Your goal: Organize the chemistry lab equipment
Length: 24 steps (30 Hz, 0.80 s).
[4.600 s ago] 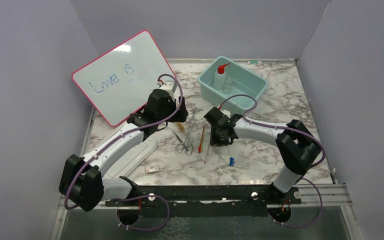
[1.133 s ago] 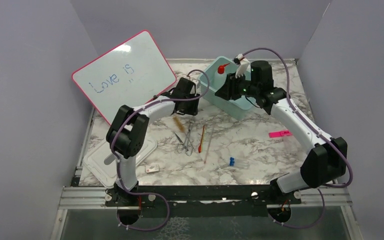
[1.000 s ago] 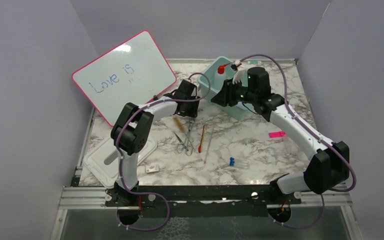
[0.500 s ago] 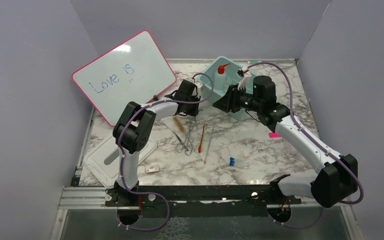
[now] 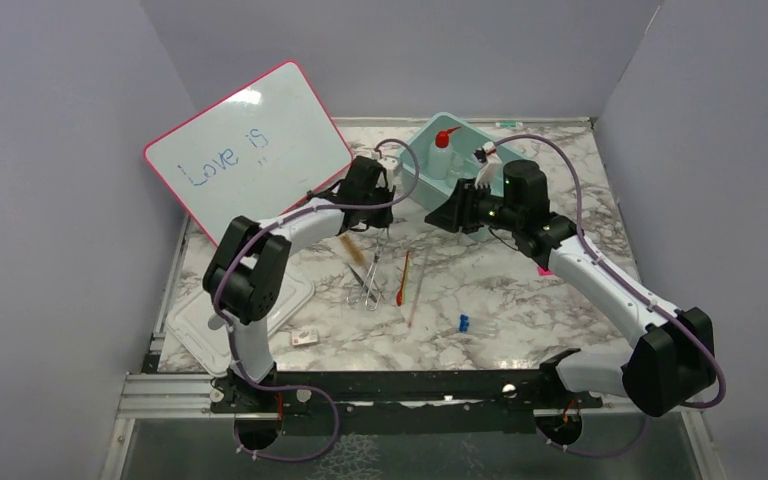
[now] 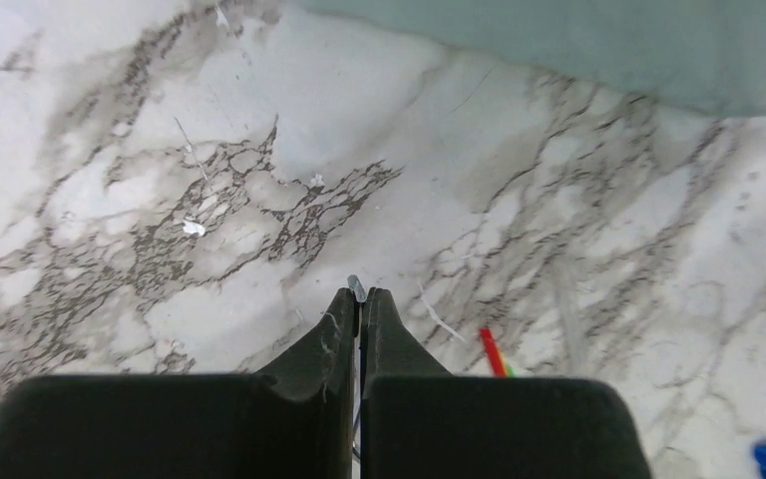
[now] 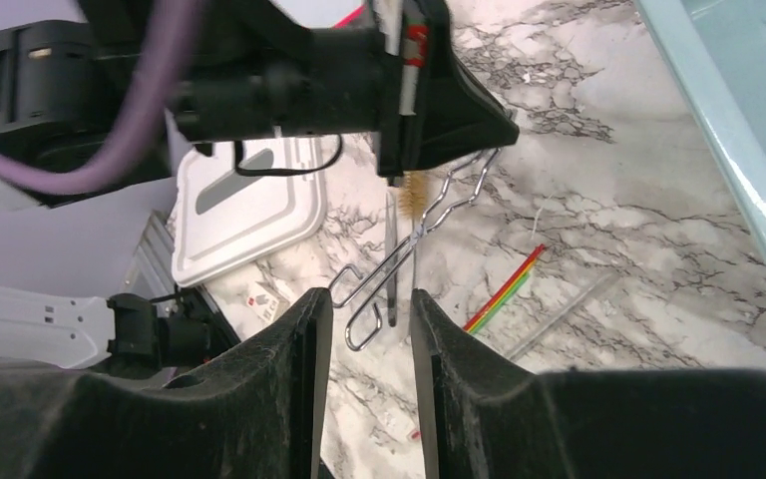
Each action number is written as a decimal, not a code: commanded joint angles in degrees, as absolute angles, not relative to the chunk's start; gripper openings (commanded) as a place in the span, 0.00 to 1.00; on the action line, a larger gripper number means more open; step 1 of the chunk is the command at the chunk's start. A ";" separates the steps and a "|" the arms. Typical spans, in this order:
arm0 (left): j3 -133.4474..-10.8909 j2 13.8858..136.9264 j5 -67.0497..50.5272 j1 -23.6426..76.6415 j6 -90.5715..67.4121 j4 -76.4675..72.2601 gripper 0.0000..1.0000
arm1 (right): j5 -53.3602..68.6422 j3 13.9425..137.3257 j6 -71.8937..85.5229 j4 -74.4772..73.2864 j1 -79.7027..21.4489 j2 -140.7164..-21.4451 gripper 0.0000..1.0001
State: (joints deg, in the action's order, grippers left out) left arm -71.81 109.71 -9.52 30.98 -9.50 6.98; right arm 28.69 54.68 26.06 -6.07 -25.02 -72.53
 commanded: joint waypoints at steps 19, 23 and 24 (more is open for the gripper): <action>-68.34 79.30 -2.78 30.85 -28.67 4.90 0.00 | 29.65 59.57 41.99 12.13 -36.62 -87.06 0.66; -68.63 78.31 -3.42 30.85 -30.08 4.62 0.00 | 28.76 61.39 44.63 14.46 -37.60 -89.97 0.60; -68.64 78.05 -3.65 30.85 -30.39 4.63 0.00 | 28.93 61.65 45.52 15.44 -37.66 -90.66 0.56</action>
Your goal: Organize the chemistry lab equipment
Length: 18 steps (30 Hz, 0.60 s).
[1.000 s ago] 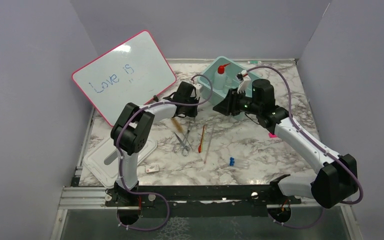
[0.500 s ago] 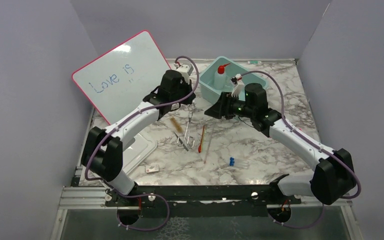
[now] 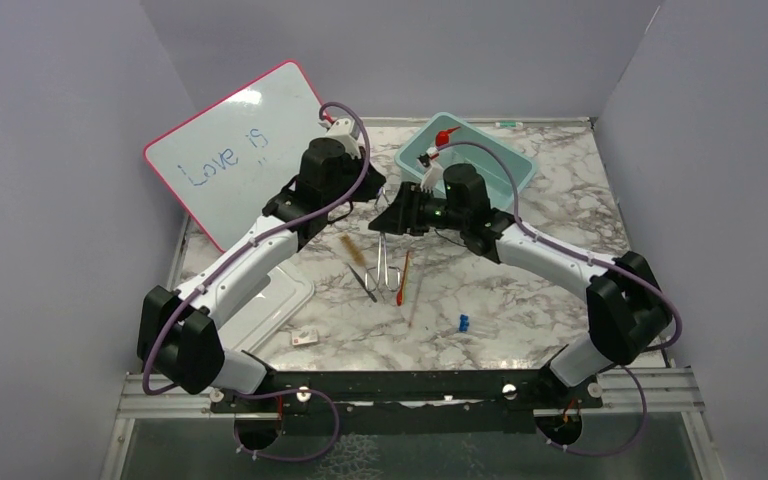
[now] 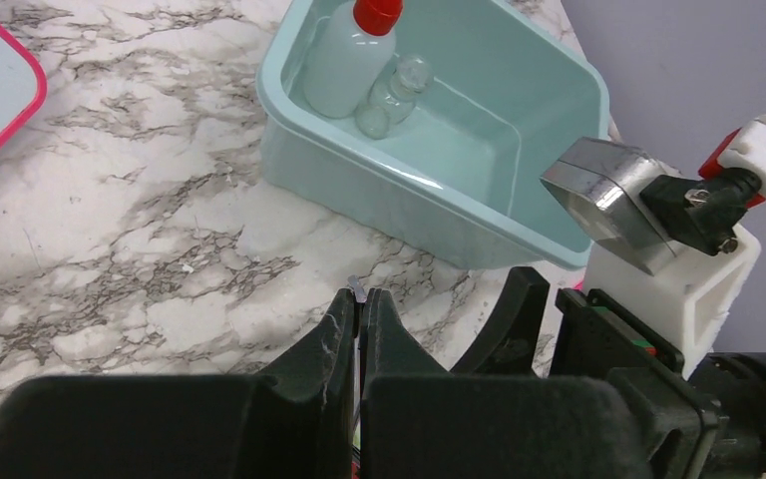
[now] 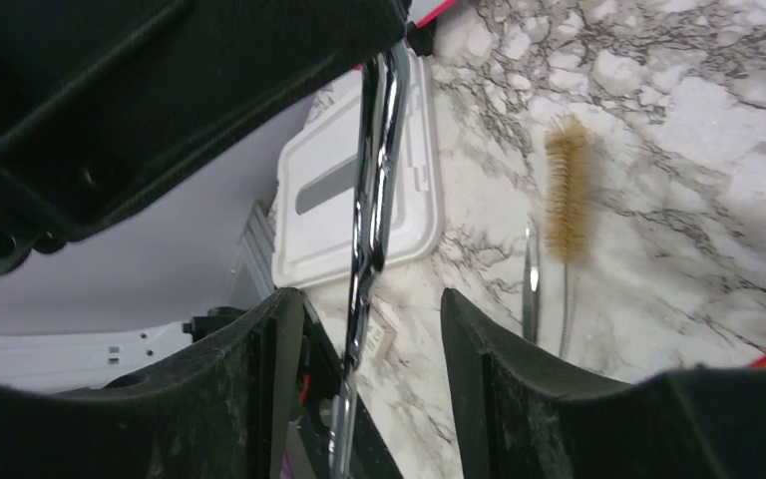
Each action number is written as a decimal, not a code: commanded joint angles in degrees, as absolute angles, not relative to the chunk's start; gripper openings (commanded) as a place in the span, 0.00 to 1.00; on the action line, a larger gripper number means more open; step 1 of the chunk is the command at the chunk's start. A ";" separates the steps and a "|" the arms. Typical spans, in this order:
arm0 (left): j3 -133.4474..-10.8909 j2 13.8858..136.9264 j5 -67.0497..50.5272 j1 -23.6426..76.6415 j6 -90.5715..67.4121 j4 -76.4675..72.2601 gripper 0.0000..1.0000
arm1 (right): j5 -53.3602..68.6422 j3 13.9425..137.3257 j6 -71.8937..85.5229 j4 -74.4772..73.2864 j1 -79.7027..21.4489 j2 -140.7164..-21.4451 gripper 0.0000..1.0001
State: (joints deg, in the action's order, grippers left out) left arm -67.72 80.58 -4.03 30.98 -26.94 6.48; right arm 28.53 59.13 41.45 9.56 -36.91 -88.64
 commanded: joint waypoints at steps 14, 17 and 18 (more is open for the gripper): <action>-70.10 76.63 -2.02 30.85 -31.41 7.16 0.03 | 31.11 60.66 49.27 23.63 -38.10 -91.83 0.01; -71.33 76.58 -1.40 30.85 -30.05 8.50 0.25 | 30.88 60.56 48.15 23.98 -38.09 -90.92 0.01; -71.77 76.63 -1.19 30.85 -29.61 9.14 0.33 | 30.59 60.63 47.56 23.82 -38.09 -90.54 0.01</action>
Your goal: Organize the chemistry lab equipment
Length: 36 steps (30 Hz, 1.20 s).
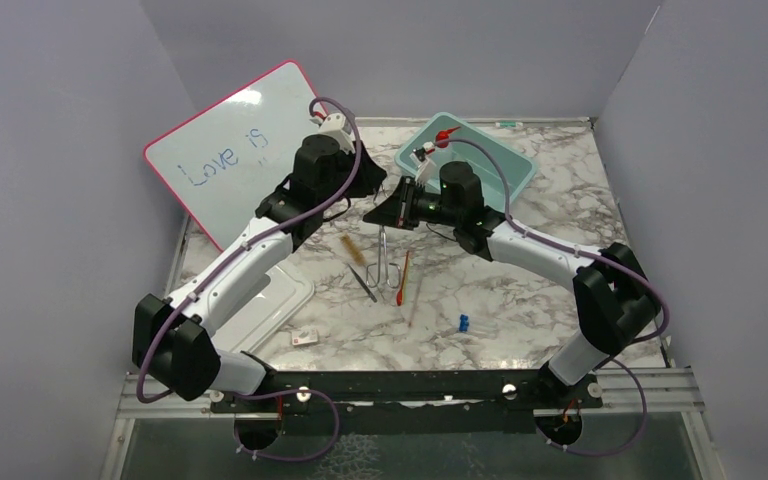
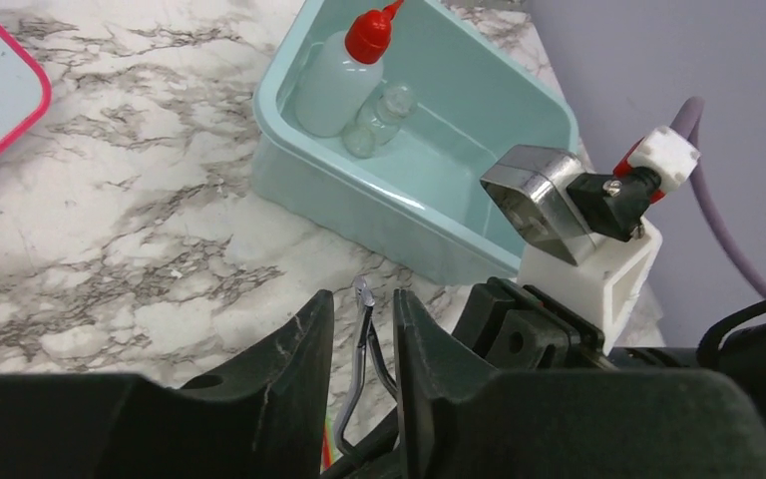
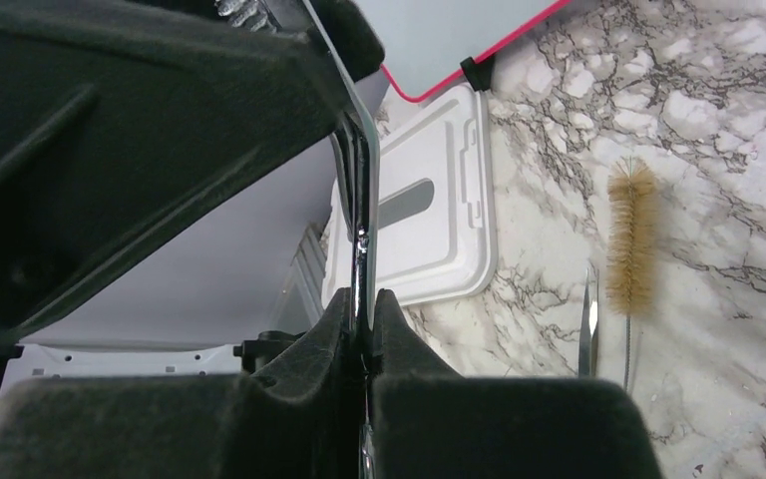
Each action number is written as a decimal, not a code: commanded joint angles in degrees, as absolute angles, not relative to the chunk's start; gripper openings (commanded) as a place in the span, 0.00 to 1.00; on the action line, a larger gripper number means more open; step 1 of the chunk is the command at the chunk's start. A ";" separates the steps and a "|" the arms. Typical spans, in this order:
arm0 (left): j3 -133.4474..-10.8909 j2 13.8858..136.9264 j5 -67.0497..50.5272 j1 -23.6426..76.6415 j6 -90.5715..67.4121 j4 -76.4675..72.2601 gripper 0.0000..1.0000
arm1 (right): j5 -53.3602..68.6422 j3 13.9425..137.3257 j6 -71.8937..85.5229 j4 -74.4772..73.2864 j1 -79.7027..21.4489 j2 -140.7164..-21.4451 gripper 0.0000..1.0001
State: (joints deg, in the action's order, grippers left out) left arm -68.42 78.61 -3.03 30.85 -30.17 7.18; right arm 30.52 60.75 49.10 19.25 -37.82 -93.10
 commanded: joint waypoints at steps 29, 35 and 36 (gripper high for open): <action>-84.27 73.11 14.79 30.06 -13.09 18.30 0.89 | 28.37 76.98 18.19 -10.43 -15.59 -75.89 0.01; -82.64 73.76 10.84 30.06 -14.80 18.51 0.89 | 31.06 85.00 7.53 -18.61 -10.02 -81.07 0.01; -82.43 74.01 10.09 30.06 -15.07 18.54 0.89 | 31.22 85.60 5.57 -19.16 -9.68 -81.84 0.01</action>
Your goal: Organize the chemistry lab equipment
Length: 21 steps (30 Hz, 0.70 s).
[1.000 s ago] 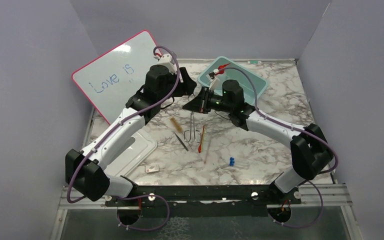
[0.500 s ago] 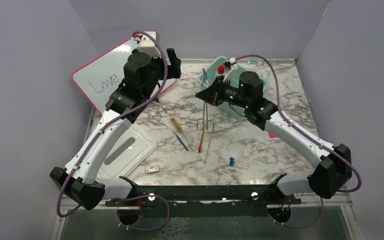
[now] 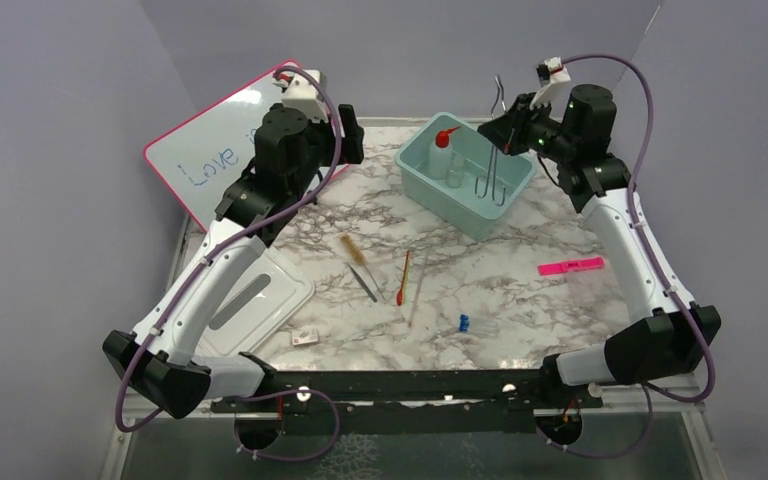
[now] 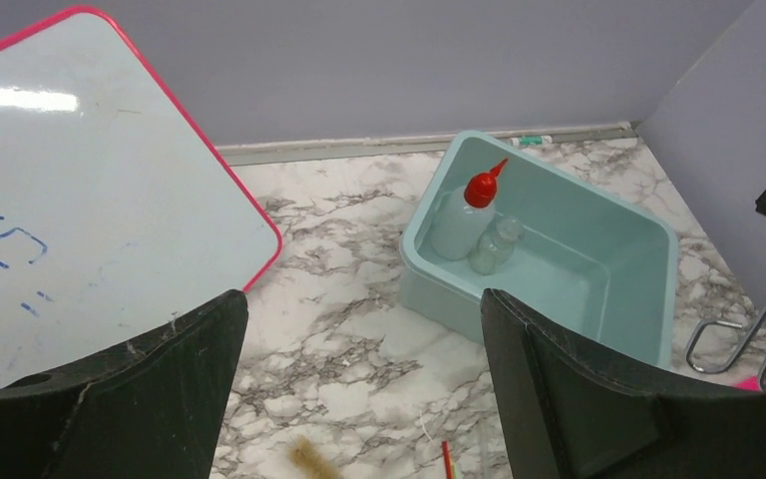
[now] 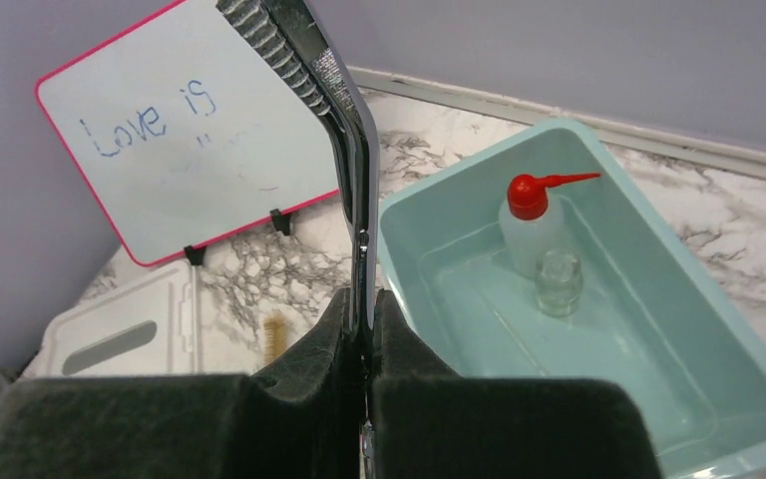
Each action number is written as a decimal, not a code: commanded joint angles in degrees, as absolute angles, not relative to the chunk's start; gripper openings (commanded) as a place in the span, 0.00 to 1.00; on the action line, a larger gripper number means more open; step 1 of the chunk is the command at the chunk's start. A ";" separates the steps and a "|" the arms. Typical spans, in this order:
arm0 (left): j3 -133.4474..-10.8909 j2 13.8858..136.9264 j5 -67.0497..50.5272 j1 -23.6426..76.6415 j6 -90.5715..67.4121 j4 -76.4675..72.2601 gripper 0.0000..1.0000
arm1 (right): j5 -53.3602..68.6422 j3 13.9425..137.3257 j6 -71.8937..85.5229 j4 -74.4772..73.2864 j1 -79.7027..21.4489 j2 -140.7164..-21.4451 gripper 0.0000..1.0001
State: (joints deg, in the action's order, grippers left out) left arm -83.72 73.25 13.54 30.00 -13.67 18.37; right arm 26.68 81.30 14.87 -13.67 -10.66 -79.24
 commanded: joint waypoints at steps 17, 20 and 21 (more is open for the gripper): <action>-78.55 82.42 0.94 30.06 -19.25 20.21 0.89 | 34.77 101.10 -11.08 -32.31 -9.06 -110.19 0.01; -76.91 83.11 0.22 30.06 -18.39 20.44 0.89 | 37.19 100.26 -12.16 -32.76 -9.20 -112.53 0.01; -76.38 83.27 0.30 30.06 -18.24 20.59 0.89 | 37.41 99.74 -12.58 -32.64 -9.21 -113.11 0.01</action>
